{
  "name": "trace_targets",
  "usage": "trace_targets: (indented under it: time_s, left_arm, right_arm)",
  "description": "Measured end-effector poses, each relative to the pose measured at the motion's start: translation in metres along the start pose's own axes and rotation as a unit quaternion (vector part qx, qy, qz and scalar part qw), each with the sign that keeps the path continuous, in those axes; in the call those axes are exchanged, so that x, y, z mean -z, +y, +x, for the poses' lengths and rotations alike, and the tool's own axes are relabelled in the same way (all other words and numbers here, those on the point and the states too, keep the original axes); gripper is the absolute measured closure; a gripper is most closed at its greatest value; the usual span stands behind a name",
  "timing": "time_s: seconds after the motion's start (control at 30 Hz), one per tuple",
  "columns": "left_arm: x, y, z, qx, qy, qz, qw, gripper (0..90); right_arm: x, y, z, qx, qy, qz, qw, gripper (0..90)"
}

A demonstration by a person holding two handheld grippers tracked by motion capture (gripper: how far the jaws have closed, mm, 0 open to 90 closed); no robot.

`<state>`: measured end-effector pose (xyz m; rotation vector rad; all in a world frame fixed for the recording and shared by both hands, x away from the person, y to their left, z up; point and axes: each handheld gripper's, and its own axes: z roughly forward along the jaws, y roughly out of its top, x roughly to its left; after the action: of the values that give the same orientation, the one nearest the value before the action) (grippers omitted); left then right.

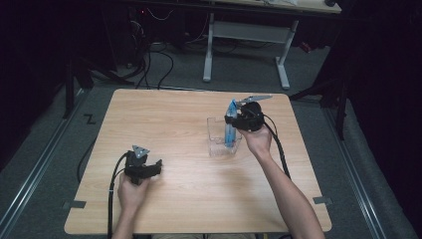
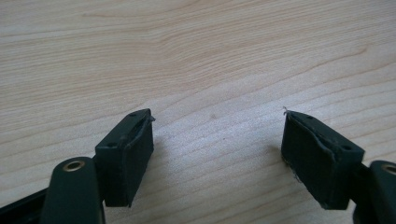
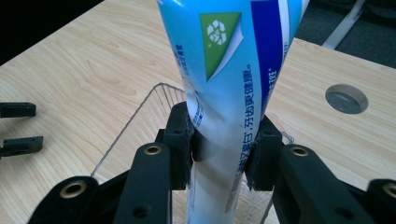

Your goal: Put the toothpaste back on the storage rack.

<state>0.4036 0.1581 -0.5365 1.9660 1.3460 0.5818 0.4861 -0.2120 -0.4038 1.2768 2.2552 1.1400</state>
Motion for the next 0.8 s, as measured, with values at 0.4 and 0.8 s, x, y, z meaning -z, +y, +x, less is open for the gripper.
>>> trace_targets:
  time_s: [0.4,0.8]
  left_arm:
    - [0.000,0.000,0.000,0.000,0.000,0.000,1.0000,25.6]
    - [0.000,0.000,0.000,0.000,0.001,0.000,1.0000,25.7]
  right_arm:
    - [-0.001,-0.010,-0.007,-0.014,0.002,0.004,0.9999,66.4]
    - [0.002,-0.013,-0.012,-0.014,-0.014,-0.004,0.9998,61.9]
